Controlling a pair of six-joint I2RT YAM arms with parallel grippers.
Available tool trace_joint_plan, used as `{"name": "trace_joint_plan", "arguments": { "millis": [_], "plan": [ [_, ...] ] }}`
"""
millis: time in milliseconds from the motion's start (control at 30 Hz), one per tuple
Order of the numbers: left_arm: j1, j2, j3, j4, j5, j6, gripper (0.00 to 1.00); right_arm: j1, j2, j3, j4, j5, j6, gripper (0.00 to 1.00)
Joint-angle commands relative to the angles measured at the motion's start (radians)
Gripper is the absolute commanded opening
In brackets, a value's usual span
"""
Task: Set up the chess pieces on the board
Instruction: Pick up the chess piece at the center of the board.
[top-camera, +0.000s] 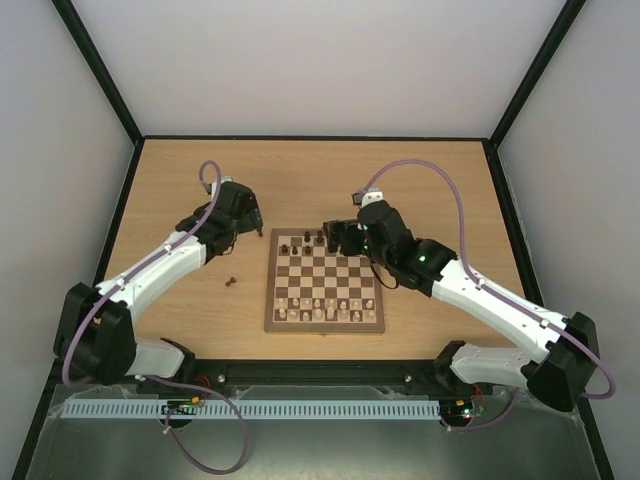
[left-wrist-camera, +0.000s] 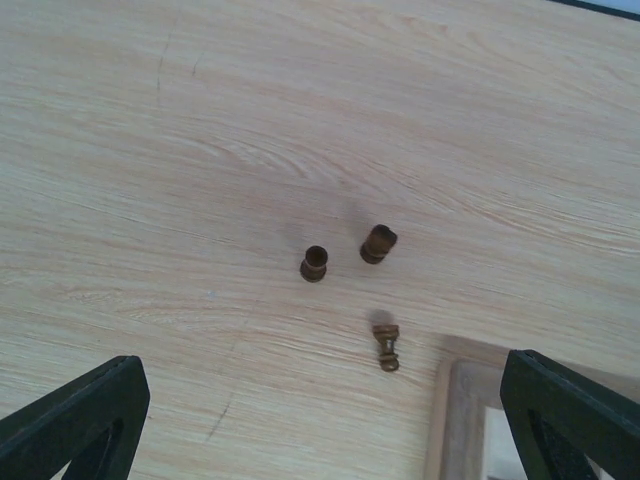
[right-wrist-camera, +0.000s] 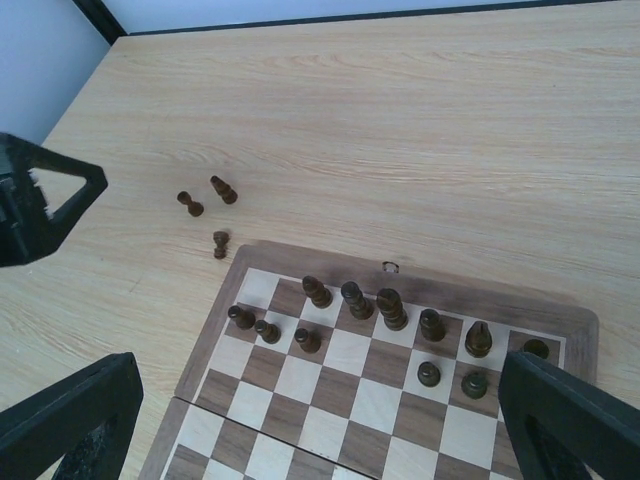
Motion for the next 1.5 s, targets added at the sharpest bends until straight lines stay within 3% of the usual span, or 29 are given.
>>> {"name": "trace_joint_plan", "arguments": {
  "millis": [0,133,333,433,867,1467],
  "plan": [
    [0.067,0.075,-0.011,0.064,0.039,-0.017,0.99,0.005,0.014,-0.001,-0.005,-0.022,0.001,0.99],
    [0.111,0.164,-0.003,0.108,0.074,-0.024,0.93,0.005,0.023,0.001,-0.007,-0.038,-0.001,0.99],
    [0.137,0.301,0.047,0.137,0.063,-0.027,0.65,0.004,0.018,-0.001,-0.009,-0.043,-0.004,0.99],
    [0.143,0.351,0.079,0.143,0.067,-0.024,0.58,0.004,0.019,-0.001,-0.008,-0.047,-0.004,0.99],
    [0.159,0.509,0.211,0.130,0.054,-0.007,0.67,0.005,0.023,-0.001,-0.009,-0.051,-0.008,0.98],
    [0.170,0.583,0.225,0.145,0.066,0.001,0.24,0.004,0.035,-0.003,-0.003,-0.061,-0.010,0.99]
  ]
}}
